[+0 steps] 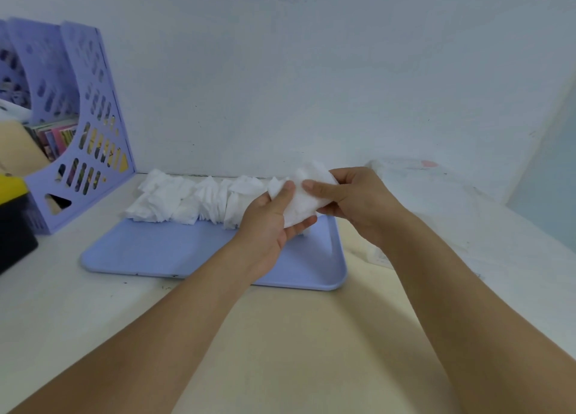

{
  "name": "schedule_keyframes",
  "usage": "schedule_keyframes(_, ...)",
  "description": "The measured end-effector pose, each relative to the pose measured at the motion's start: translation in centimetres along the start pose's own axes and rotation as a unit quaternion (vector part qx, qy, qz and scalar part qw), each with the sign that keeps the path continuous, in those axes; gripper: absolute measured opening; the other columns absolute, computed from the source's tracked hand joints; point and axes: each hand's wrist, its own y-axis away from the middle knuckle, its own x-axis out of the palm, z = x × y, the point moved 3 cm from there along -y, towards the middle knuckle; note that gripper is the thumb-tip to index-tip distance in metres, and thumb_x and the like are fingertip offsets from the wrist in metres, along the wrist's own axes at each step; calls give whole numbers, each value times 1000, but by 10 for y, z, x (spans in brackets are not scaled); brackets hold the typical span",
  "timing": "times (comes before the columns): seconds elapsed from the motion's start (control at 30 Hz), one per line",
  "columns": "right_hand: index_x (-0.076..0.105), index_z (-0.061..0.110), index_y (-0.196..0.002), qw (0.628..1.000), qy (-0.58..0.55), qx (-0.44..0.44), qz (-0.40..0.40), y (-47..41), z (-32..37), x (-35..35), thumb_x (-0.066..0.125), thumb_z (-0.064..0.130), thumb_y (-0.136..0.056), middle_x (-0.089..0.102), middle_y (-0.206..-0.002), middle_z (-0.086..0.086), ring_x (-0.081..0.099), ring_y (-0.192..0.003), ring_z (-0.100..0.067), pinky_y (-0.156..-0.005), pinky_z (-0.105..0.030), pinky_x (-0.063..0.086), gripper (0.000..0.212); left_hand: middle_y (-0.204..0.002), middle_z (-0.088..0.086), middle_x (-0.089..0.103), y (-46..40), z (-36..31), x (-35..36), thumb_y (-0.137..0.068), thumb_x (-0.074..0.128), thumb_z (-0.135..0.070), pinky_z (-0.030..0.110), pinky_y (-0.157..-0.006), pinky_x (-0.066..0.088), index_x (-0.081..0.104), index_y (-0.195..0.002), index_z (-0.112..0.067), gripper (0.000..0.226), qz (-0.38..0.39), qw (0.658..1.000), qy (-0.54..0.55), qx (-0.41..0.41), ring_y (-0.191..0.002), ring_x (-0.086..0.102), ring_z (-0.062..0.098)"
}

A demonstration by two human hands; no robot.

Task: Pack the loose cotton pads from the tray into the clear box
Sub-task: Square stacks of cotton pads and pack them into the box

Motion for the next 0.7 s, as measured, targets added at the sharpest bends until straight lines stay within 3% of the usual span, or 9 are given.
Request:
schedule_keyframes(0.3, 69, 1, -97, 984, -60, -11, -169, -5, 8, -28, 71, 21, -94, 71, -93, -10, 70, -79, -20, -69, -26, 59, 20, -128, 9, 67, -1, 0, -3, -102, 56, -22, 30, -75, 63, 57, -131, -4, 35, -37, 998, 40, -19, -101, 70, 18)
schedule_keyframes(0.4, 66, 10, -90, 991, -108, 4, -85, 1, 17, -21, 70, 24, -95, 72, -91, -8, 71, -74, -16, -65, -24, 55, 15, -127, 8, 67, -2, 1, -3, -102, 56, -22, 30, -76, 63, 57, -133, -5, 36, -42, 999, 31, -14, -103, 70, 19)
schedule_keyframes(0.5, 68, 13, -85, 998, -56, 8, -17, 5, 18, -9, 73, 28, -92, 70, -81, -2, 64, -71, -15, -67, -25, 46, 17, -126, 7, 69, -2, 2, -3, -103, 55, -23, 30, -77, 62, 59, -132, -7, 33, -30, 999, 13, -3, -104, 71, 18)
schedule_keyframes(0.6, 73, -2, -93, 1000, -8, 4, -4, 5, 13, 1, 78, 29, -86, 66, -84, -6, 54, -76, -17, -71, -28, 40, 33, -122, 7, 72, -3, 2, -1, -105, 53, -20, 28, -74, 60, 63, -129, -10, 28, -9, 1000, -12, 3, -108, 70, 20)
schedule_keyframes(0.7, 70, -10, -101, 1000, 20, 9, -4, 6, 7, 8, 79, 31, -85, 64, -85, -9, 52, -73, -15, -67, -23, 40, 45, -118, 11, 73, -3, 3, 1, -105, 46, -11, 29, -71, 60, 64, -126, -8, 28, -13, 1000, -7, -1, -105, 70, 23)
